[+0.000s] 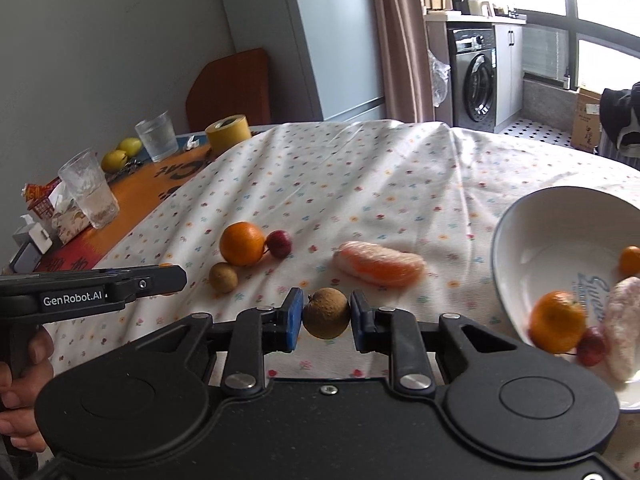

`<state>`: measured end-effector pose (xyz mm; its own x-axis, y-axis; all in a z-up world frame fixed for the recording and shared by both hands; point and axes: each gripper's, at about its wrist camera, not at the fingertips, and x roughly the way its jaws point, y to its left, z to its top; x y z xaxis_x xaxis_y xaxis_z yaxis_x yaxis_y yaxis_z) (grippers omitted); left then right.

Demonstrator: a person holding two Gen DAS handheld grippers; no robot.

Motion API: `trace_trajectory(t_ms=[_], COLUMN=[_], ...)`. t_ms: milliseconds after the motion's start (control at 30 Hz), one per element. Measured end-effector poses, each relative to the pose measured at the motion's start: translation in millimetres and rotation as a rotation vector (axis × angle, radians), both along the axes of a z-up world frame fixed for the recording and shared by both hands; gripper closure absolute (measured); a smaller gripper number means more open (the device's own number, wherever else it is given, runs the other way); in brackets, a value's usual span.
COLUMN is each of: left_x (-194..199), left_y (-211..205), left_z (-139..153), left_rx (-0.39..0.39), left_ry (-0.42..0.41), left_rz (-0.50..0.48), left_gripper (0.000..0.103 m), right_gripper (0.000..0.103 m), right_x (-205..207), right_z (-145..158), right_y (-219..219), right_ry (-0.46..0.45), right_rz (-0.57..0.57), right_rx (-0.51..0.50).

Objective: Organize fruits
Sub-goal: 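Carry the brown fruit with the right tool while the left tool carries the mandarin to the bowl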

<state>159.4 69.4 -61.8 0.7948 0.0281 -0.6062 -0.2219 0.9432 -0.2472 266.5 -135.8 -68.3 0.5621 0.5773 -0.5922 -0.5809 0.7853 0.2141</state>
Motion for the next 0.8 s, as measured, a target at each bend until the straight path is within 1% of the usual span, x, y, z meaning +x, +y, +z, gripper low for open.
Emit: trace_trajectory(t_ms=[333,800], left_x=[11,27], left_y=[-30,-67], left_z=[8,16], left_rx=[0.019,0.04], left_ry=[-0.013,-0.024], left_rz=[-0.053,-0.116], left_gripper=[0.079,0.079], right_gripper=[0.079,0.079], right_x=[0,5], right_z=[9,8], right_y=[-37,-85], right_ry=[-0.037,-0.045], right_rz=[-0.077,-0.178], right_rx=[0.019,0.061])
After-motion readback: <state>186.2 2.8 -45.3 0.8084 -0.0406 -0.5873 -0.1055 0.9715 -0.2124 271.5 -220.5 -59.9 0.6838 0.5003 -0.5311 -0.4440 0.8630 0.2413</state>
